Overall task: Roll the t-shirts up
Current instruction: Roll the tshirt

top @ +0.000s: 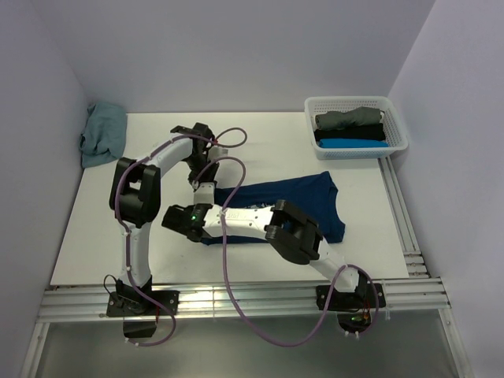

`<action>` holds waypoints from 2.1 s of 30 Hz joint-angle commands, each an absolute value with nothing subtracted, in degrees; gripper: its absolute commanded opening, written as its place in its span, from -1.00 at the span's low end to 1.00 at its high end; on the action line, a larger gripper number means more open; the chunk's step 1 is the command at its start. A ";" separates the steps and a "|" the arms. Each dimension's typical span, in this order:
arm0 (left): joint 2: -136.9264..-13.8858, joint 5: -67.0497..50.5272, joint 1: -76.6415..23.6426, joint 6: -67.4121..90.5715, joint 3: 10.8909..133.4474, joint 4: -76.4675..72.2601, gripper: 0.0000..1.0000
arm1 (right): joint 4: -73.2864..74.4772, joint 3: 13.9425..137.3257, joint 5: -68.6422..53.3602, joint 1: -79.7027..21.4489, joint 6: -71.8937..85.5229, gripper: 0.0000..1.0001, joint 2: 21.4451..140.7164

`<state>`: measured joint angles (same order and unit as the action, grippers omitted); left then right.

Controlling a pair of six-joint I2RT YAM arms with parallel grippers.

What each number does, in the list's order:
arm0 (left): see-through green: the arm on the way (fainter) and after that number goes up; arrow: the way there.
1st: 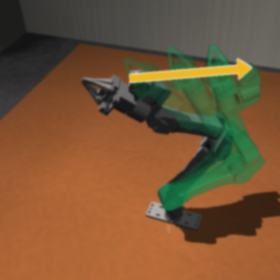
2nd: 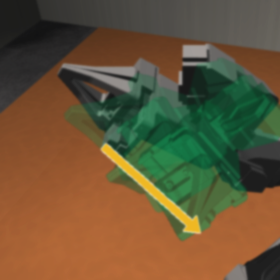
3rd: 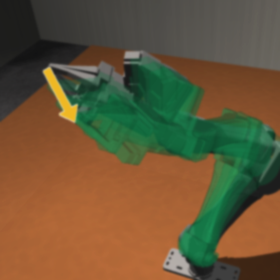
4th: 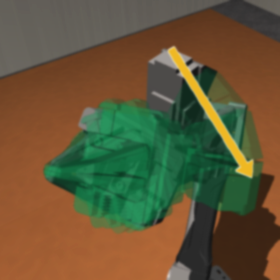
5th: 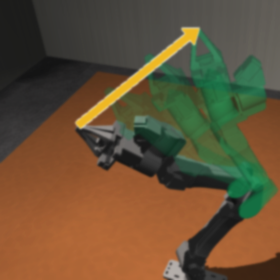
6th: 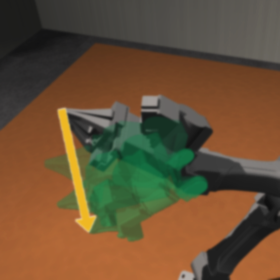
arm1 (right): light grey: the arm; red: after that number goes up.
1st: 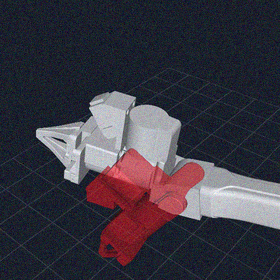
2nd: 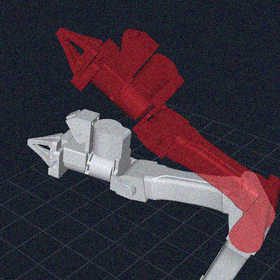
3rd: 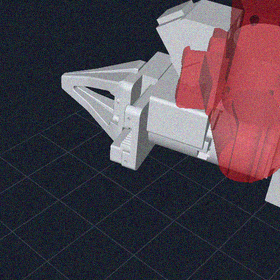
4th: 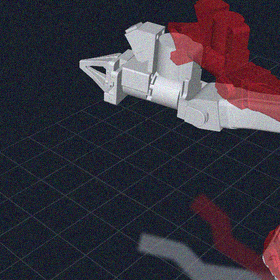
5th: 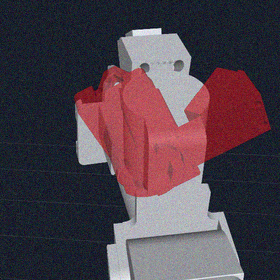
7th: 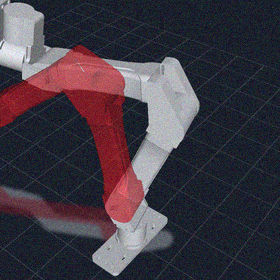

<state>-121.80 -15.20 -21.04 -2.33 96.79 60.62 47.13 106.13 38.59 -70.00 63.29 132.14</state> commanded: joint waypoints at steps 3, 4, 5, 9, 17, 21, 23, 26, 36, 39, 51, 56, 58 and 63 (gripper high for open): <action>-121.47 -17.66 -20.83 -2.72 101.77 60.91 -0.50 | 38.34 97.31 37.10 -70.23 62.41 -1.00 125.18; -121.29 -18.01 -20.66 -2.99 102.21 60.91 -0.42 | 33.80 93.90 36.65 -70.05 62.40 -1.00 124.03; -121.12 -18.45 -20.48 -3.08 102.65 60.91 -0.28 | 31.49 92.13 35.78 -69.96 62.40 -1.00 122.88; -120.24 -21.53 -19.25 -4.48 105.02 61.61 -0.02 | 22.86 84.91 32.17 -68.64 61.96 -1.00 117.52; -114.26 -36.37 -13.11 -10.19 102.67 61.44 0.45 | -9.63 59.70 18.83 -63.03 66.08 -1.00 105.31; -111.54 -43.50 -9.94 -13.61 98.01 59.68 0.52 | -27.66 49.32 11.97 -60.04 68.99 -1.00 104.24; -111.36 -45.95 -9.49 -14.41 94.07 58.63 0.54 | -32.77 48.52 9.51 -59.42 69.78 -1.00 105.20; -112.06 -47.55 -9.49 -15.20 88.27 55.38 0.54 | -39.27 47.03 7.22 -58.89 71.71 -1.00 106.60; -117.24 -47.90 -10.11 -11.09 79.54 43.86 0.57 | -51.68 43.33 4.22 -57.48 76.90 -1.00 110.30; -118.39 -45.89 -10.63 -8.19 79.28 40.79 0.54 | -51.50 42.63 4.22 -57.48 77.34 -1.00 110.39; -114.43 -28.93 -14.06 -2.46 79.80 39.99 -0.59 | -20.73 49.81 12.46 -58.97 72.08 -0.69 105.91; -113.64 -22.77 -16.25 -2.81 80.51 42.09 -0.82 | -0.90 58.17 23.01 -62.92 70.49 0.02 104.42; -113.47 -21.10 -16.78 -2.81 81.12 42.71 -0.84 | 5.78 61.69 27.23 -64.07 70.14 0.09 103.89; -113.91 -18.73 -18.45 -2.46 82.97 44.91 -0.89 | 20.43 72.12 34.09 -67.50 68.12 0.09 104.94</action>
<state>-115.55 -24.62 -17.78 -2.26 80.93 43.38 5.21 65.41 25.06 -65.89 70.06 106.52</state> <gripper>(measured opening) 0.151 0.545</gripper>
